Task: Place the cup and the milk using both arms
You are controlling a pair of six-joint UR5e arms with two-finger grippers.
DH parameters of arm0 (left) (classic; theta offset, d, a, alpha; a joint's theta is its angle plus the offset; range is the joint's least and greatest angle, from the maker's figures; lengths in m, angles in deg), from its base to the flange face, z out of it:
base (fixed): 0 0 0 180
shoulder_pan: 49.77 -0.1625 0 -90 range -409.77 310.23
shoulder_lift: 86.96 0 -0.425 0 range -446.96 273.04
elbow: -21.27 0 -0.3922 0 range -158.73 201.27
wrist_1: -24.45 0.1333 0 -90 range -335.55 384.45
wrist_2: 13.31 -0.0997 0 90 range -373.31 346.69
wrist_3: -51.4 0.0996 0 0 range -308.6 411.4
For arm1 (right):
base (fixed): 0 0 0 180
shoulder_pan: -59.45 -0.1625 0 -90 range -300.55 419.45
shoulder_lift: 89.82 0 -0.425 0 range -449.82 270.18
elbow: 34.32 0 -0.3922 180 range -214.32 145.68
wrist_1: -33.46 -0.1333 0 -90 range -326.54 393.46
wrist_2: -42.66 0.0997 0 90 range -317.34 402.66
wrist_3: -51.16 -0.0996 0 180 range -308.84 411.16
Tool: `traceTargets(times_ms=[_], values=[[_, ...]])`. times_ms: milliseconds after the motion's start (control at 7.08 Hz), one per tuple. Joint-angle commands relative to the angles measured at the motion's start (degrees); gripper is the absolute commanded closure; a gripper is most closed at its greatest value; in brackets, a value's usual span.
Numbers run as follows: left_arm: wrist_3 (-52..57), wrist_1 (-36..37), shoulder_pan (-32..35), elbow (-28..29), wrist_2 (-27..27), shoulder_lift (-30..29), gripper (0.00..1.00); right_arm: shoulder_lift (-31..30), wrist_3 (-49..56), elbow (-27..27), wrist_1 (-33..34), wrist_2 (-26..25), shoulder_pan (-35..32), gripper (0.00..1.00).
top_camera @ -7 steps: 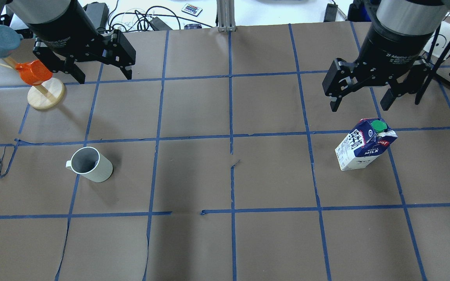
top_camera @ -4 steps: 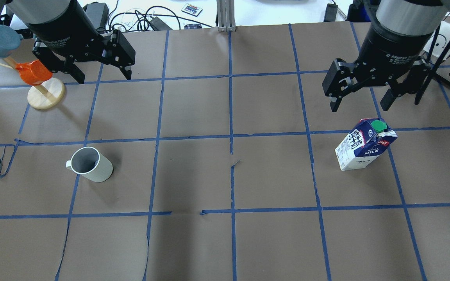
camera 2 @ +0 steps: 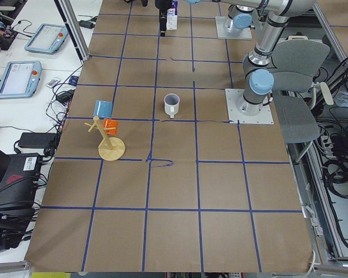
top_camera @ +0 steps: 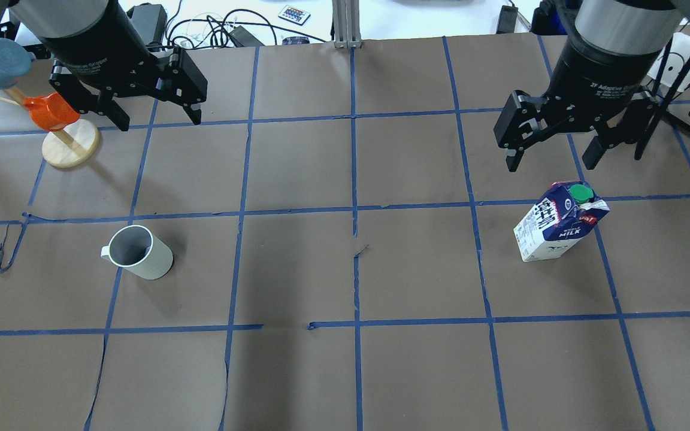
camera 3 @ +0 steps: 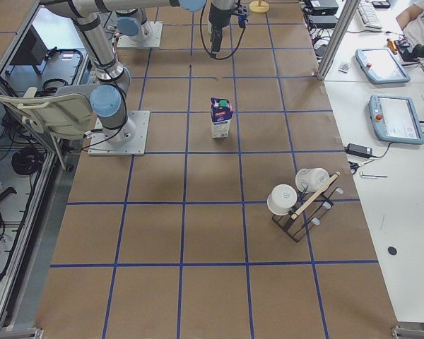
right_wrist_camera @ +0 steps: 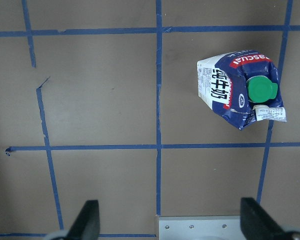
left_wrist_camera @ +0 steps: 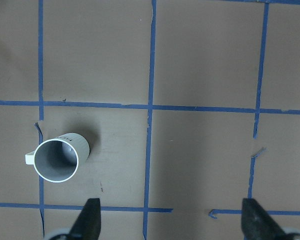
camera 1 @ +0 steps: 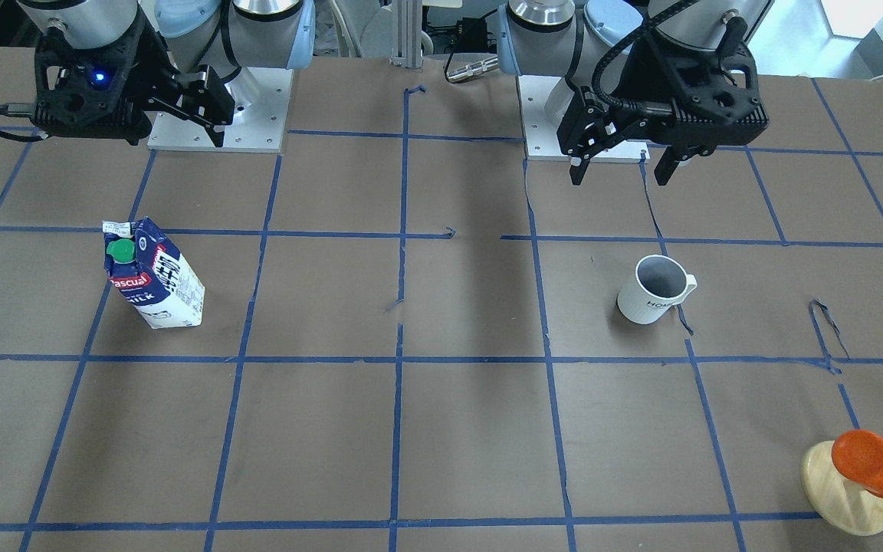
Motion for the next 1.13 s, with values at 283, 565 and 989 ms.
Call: traceTargets(times_ms=[283,565,989], values=[[0.0,-0.1,0.1,0.0,0.0,0.0,0.00,0.2,-0.3,0.0,0.4,-0.1,0.0,0.00],[0.0,0.0,0.1,0.0,0.0,0.0,0.00,0.1,-0.1,0.0,0.6,-0.1,0.0,0.00],[0.0,0.0,0.0,0.0,0.0,0.0,0.00,0.2,-0.6,-0.1,0.9,0.0,0.0,0.00]])
